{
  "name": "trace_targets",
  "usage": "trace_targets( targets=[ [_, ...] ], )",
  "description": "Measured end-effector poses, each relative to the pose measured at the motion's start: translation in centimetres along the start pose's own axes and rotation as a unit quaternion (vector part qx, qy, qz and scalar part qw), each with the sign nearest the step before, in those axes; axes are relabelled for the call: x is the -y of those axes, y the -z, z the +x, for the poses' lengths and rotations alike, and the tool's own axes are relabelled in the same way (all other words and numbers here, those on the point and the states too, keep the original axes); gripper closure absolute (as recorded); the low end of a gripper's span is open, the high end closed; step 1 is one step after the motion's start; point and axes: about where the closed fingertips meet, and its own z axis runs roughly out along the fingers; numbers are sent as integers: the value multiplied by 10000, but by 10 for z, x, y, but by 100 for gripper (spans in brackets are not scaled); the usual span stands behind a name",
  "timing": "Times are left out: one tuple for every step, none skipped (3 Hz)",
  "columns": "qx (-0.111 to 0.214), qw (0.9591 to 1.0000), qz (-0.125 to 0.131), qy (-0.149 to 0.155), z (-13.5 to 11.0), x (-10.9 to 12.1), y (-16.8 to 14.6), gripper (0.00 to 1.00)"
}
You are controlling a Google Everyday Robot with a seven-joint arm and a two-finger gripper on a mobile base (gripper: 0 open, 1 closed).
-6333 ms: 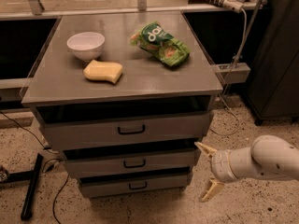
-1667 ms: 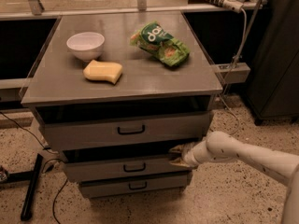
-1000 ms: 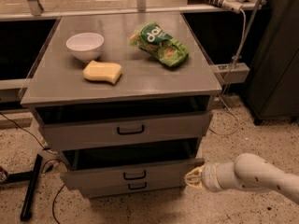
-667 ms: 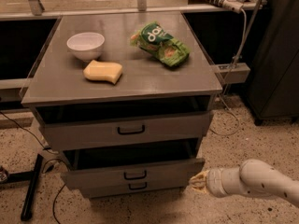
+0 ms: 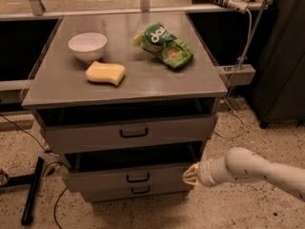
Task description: Open middle drawer
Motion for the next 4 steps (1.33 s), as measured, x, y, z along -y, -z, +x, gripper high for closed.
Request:
trace_targets(
  targets=[
    [43, 9999, -94, 123, -13, 4, -11, 12],
    [44, 9999, -95, 123, -13, 4, -11, 0],
    [30, 9999, -124, 105, -11, 5, -18, 0],
    [-43, 9997, -246, 41, 1, 27, -64, 0]
  ],
)
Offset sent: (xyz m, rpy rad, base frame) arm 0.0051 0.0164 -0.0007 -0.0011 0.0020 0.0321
